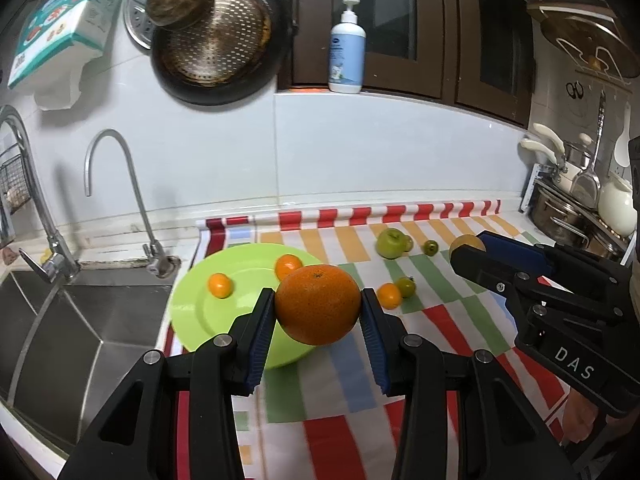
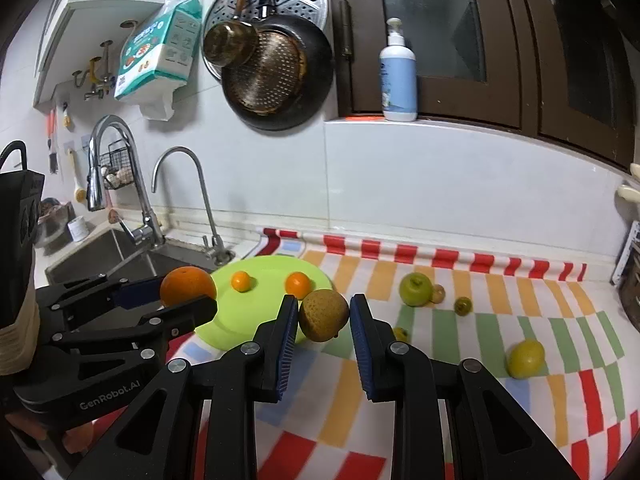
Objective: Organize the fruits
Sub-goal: 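Lift and carry both held fruits over the green plate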
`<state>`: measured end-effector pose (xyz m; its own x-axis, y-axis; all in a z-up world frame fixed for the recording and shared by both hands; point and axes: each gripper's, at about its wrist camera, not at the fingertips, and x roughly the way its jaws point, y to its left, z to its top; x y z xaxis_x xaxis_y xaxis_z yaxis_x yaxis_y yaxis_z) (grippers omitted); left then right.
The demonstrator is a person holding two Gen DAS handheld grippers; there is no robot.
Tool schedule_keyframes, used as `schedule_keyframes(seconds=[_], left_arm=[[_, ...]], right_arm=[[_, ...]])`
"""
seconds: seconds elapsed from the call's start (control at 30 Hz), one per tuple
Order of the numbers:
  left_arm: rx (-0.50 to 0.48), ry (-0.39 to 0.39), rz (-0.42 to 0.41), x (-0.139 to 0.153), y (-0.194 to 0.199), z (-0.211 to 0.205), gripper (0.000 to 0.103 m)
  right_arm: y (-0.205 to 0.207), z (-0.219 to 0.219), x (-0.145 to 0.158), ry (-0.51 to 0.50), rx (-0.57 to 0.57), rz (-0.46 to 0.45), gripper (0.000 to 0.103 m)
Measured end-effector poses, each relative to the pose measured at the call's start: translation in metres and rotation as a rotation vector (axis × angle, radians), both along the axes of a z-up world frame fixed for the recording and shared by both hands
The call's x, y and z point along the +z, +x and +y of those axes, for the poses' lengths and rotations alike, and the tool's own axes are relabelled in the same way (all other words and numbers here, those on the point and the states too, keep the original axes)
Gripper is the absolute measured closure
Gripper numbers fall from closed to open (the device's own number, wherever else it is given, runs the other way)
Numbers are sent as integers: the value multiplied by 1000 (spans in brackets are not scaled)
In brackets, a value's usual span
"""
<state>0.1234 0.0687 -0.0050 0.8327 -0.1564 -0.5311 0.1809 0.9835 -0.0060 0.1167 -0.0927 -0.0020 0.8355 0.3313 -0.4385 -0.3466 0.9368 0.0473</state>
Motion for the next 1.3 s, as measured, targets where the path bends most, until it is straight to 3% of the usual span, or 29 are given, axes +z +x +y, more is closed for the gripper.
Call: schedule_keyframes(seconds=[0.73,1.3], left_arm=[[89,9,4,-7,33,62,61],[94,39,103,-48,95,81,61]], right_arm=[[41,72,0,-23,90,-9,75],[109,98,-42,-56,125,111,75]])
